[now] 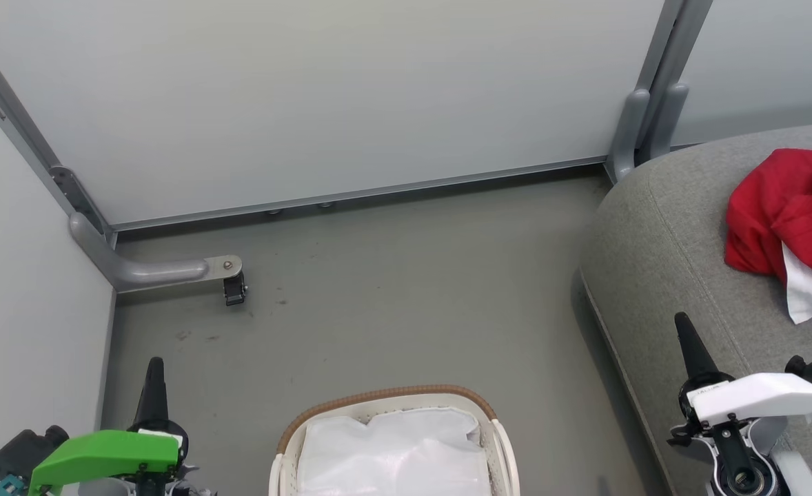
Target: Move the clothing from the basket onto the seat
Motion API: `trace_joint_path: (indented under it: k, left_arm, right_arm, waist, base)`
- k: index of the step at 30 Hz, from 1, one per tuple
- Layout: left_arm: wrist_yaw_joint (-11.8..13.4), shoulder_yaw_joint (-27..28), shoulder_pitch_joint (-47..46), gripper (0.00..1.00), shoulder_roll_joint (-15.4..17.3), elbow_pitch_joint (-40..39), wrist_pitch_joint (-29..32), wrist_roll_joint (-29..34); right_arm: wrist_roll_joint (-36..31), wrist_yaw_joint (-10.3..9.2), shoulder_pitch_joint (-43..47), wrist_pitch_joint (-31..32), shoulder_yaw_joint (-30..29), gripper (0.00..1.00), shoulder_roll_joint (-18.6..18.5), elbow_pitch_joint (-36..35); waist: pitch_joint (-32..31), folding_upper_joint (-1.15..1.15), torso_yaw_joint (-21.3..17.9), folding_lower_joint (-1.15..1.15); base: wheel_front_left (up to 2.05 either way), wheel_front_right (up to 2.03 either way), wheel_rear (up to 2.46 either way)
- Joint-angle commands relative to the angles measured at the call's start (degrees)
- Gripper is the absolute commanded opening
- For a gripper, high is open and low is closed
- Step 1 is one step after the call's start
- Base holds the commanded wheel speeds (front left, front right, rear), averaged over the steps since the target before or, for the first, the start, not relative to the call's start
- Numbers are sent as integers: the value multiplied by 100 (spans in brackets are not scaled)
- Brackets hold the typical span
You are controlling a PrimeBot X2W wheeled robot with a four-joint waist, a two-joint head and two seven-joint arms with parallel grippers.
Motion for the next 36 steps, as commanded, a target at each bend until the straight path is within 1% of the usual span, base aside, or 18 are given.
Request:
trace_joint_path:
  k: [1, 14, 36]
  left_arm:
    - [-22, 32, -157, 0, 38, -81, 35, -164]
    - [-51, 78, -215, 0, 42, -126, 221, -835]
    - [-80, 155, -303, 0, 47, -196, 497, -1797]
  right_arm:
    - [163, -3, 22, 45, -39, 0, -10, -85]
    - [841, -3, 47, 235, -124, 0, 15, -147]
    - [1827, -3, 89, 506, -248, 0, 52, -239]
  waist:
    - [-2, 0, 2, 0]
    - [-21, 0, 16, 0]
    - [-52, 0, 40, 0]
  base:
    - [0, 0, 0]
    - [0, 0, 0]
    - [0, 0, 0]
